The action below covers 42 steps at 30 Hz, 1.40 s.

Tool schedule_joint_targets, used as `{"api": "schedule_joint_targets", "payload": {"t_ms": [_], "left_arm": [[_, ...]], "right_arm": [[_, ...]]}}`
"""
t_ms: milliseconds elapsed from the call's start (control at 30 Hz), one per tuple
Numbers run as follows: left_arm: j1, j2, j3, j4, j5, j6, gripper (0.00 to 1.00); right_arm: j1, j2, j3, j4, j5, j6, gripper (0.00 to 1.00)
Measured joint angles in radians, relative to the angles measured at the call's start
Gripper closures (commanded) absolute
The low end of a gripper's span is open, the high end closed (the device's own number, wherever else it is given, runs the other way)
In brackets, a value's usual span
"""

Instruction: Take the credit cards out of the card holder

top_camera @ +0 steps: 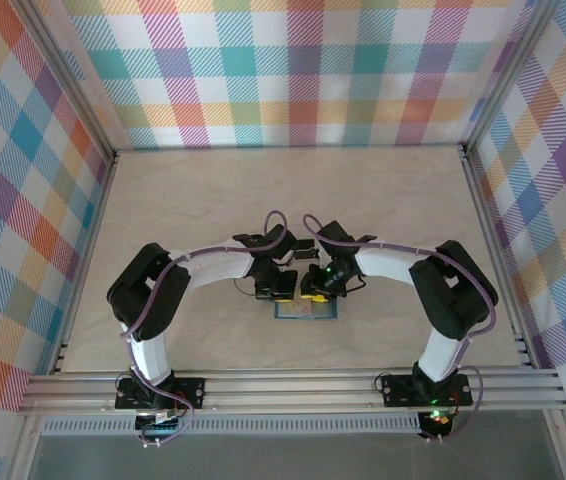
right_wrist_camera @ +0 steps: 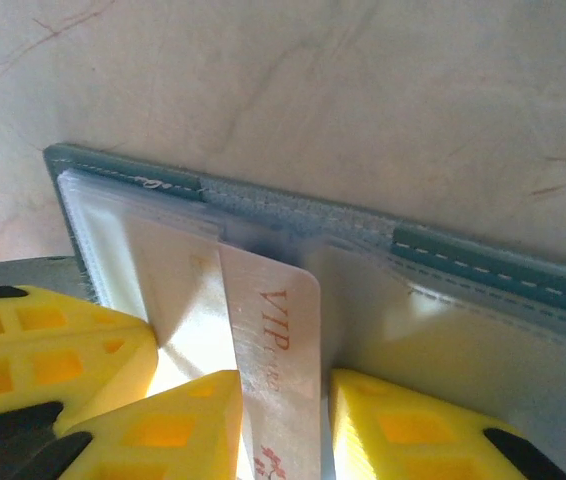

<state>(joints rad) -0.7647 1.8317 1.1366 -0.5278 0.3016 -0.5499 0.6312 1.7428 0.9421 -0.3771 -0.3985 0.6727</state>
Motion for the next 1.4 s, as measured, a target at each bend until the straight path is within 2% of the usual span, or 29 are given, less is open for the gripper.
{"api": "schedule_joint_targets", "payload": {"t_ms": [400, 633, 800, 1167, 1400], "left_arm": [[-0.001, 0.008, 0.013, -0.018, -0.003, 0.017, 1.00], [-0.001, 0.008, 0.013, -0.019, -0.004, 0.017, 1.00], [-0.001, 0.008, 0.013, -0.019, -0.004, 0.018, 1.00], [-0.006, 0.003, 0.013, -0.023, -0.019, 0.017, 1.00], [-0.006, -0.002, 0.013, -0.026, -0.026, 0.016, 1.00]], "right_arm": [[-0.022, -0.072, -0.079, 0.151, -0.139, 0.045, 0.78], [-0.023, -0.077, -0.079, 0.157, -0.151, 0.052, 0.86], [-0.024, -0.108, -0.078, 0.111, -0.107, 0.041, 0.89], [-0.031, -0.139, -0.001, -0.124, 0.075, -0.056, 0.92], [-0.031, -0.153, 0.018, -0.196, 0.122, -0.089, 0.92]]}}
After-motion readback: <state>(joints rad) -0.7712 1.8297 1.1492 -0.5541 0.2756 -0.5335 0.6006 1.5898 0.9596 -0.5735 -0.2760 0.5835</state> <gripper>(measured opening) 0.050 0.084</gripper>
